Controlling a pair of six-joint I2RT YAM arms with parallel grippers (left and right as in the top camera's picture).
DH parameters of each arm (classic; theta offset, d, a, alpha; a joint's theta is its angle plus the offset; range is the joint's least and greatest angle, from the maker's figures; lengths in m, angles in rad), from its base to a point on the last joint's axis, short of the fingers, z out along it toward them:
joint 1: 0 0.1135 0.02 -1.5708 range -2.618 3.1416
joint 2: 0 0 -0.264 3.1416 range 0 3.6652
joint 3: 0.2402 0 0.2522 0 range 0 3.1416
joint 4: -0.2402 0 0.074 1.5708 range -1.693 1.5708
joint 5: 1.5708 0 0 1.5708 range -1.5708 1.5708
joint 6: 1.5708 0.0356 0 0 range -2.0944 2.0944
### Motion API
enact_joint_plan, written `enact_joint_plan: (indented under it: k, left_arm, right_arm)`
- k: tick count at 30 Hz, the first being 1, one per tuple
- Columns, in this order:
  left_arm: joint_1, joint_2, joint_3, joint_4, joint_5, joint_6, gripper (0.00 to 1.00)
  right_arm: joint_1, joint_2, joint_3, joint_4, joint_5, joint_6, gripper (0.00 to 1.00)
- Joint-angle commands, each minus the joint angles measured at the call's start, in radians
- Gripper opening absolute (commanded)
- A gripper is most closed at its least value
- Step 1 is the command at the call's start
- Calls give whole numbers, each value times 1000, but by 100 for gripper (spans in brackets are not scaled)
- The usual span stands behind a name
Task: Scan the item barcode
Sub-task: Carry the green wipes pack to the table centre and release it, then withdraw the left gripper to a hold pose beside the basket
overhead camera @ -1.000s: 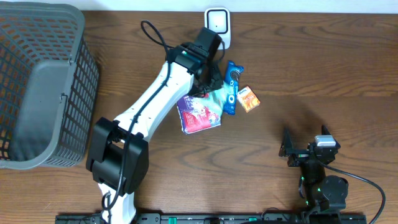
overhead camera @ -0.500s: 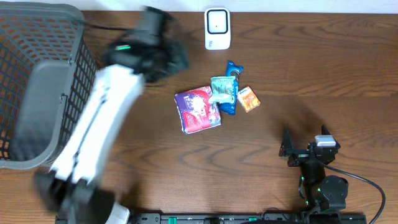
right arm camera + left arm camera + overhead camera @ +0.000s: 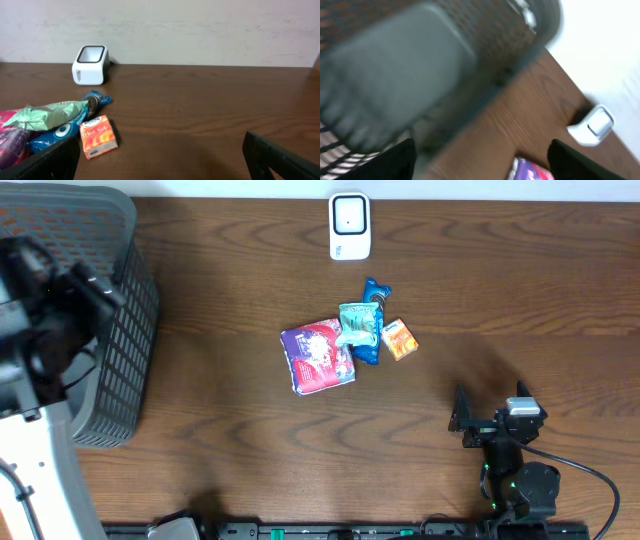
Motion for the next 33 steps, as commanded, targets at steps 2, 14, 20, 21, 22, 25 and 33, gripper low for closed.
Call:
enact_joint_plan:
  k: [2, 14, 20, 21, 22, 25, 33]
  left_arm:
    - [125, -8, 4, -31, -13, 39, 98]
    - [205, -36, 4, -67, 374, 327, 98]
    - [144, -72, 4, -127, 614, 439, 98]
    - [120, -70, 3, -153, 613, 456, 98]
    - [98, -68, -2, -172, 613, 471, 98]
    - [8, -60, -31, -211, 613, 509, 98]
    - [-218, -14, -95, -183, 562, 533, 98]
  right_arm:
    - [-9, -5, -2, -5, -1, 10, 99]
    - [-9, -5, -2, -5, -1, 10, 99]
    - [-9, -5, -2, -5, -1, 10, 99]
    - [-9, -5, -2, -5, -1, 10, 99]
    - [-9, -5, -2, -5, -1, 10, 99]
    - [-9, -5, -2, -5, -1, 10, 99]
    - [-9, -5, -2, -5, -1, 10, 99]
